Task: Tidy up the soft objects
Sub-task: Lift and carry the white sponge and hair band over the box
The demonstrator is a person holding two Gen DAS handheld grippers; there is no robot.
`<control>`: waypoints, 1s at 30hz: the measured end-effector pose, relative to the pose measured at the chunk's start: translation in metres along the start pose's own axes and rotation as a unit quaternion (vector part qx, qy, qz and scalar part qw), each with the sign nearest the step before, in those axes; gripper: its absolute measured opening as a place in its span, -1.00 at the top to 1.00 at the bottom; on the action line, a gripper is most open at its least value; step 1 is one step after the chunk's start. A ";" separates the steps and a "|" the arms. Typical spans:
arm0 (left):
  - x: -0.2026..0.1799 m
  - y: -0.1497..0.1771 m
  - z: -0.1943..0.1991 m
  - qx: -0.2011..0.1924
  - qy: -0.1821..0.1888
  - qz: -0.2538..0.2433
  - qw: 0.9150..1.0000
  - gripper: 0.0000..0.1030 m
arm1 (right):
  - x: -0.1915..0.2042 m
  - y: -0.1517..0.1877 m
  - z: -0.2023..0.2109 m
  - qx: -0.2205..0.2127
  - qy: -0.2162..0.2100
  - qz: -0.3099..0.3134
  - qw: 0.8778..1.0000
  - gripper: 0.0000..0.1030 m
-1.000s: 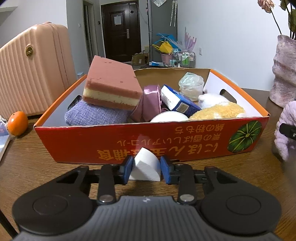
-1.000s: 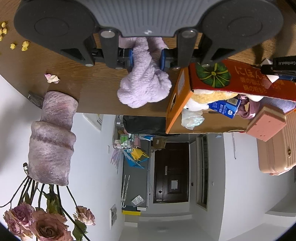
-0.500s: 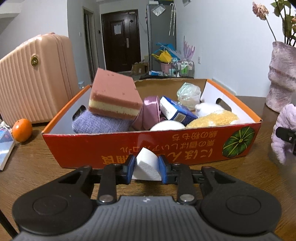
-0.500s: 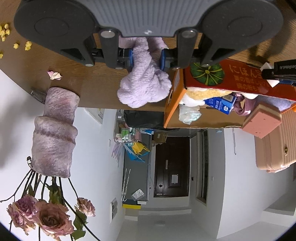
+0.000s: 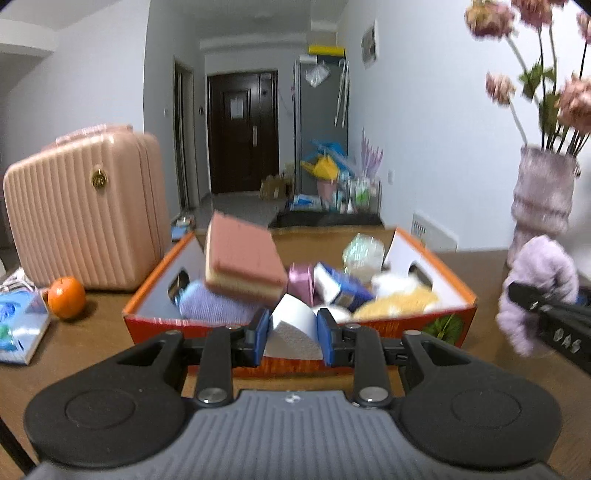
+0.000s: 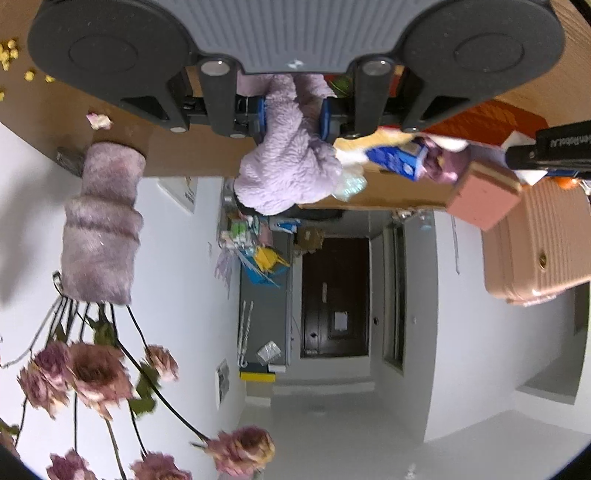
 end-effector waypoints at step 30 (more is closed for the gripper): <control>0.006 -0.061 -0.060 -0.050 0.006 0.048 0.998 0.44 | 0.051 -0.029 -0.089 -0.017 -0.031 0.007 0.999 0.51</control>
Point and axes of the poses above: each gripper's, at about its wrist camera, not at the fingertips, and z roughly against the way its jaws point, x to its left, y to its underside, the point moved 3 cm from there along -z, roughly the way its jaws point
